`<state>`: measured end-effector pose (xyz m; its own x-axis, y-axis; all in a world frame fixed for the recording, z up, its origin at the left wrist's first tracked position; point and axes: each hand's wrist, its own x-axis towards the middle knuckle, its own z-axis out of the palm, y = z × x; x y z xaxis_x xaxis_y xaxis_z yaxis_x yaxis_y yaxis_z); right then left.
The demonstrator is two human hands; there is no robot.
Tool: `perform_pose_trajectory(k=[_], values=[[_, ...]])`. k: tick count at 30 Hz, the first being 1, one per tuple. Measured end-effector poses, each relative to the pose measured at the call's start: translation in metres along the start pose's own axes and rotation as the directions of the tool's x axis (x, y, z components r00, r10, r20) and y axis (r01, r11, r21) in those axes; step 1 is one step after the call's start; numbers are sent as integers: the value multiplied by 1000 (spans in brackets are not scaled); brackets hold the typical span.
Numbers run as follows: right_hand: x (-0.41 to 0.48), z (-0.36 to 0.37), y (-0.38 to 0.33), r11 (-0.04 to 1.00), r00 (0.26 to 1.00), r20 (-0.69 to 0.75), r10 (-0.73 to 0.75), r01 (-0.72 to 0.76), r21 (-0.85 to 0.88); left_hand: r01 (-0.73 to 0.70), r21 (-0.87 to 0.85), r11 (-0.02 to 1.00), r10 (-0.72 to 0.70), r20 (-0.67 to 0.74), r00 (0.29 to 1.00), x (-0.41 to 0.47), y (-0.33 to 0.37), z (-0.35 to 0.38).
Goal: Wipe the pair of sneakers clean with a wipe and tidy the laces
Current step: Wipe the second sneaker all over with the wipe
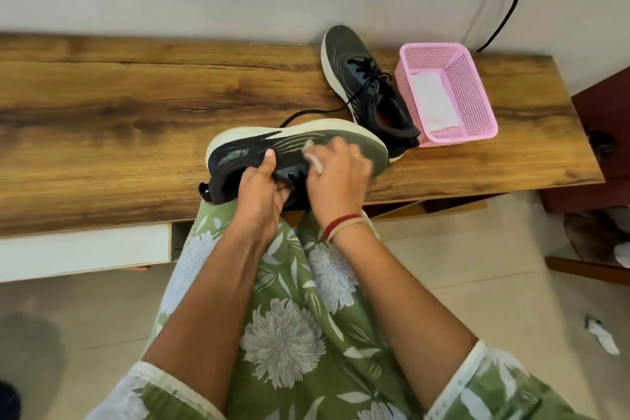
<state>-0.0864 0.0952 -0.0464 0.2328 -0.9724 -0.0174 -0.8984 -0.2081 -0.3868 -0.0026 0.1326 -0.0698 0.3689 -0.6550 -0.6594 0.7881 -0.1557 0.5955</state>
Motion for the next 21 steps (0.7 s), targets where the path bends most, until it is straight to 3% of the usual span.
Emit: perform_pose_trajectory(k=[3,7,12,16,21], values=[[-14,4,-10,979,979,-5,-202,202,36,-7,13,1000,7,-15,1000,1,-1,-1],[10,-3,15,999,1000,-21,21,-22,-32,-9,17,1000,9,16,1000,0,-1,-1],[-12,2,-6,978,981,-18,-194,195,72,1,10,1000,-2,47,999,0,0,-2],[11,-4,14,1000,1000,-23,0,-1,-24,-2,3,1000,2,42,999,-1,0,-1],[-12,3,-13,971,974,-14,-225,225,80,-6,22,1000,5,31,1000,0,0,-2]])
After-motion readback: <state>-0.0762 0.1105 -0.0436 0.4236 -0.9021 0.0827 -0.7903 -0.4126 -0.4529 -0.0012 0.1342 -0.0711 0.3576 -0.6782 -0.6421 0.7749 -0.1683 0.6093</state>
